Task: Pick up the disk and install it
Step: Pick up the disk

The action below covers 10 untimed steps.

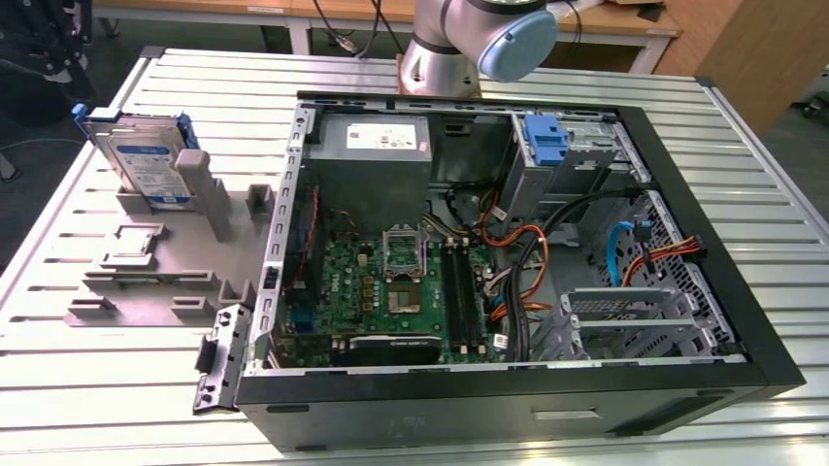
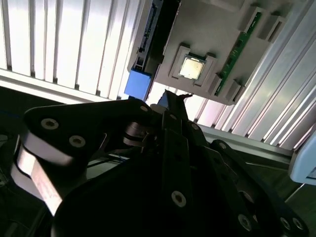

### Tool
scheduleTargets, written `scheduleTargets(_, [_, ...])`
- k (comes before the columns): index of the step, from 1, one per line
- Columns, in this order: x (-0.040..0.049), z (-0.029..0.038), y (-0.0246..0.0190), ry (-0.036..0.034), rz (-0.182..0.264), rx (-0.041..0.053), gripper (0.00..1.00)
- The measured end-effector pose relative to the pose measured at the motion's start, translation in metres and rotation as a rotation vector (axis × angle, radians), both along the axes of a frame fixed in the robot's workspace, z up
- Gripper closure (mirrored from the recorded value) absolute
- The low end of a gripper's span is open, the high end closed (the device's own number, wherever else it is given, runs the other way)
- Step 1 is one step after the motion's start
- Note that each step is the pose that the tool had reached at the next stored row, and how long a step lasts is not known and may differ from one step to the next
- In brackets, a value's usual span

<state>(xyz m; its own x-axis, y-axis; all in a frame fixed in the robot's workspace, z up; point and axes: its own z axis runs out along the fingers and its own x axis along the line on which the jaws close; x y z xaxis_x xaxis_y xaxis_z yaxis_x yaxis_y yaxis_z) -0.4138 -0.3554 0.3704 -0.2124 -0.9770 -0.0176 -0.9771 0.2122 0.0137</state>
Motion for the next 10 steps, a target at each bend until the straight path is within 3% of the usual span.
scheduleTargets(10, [0.0000, 0.0001, 0.0000, 0.0001, 0.000, -0.0001, 0.83])
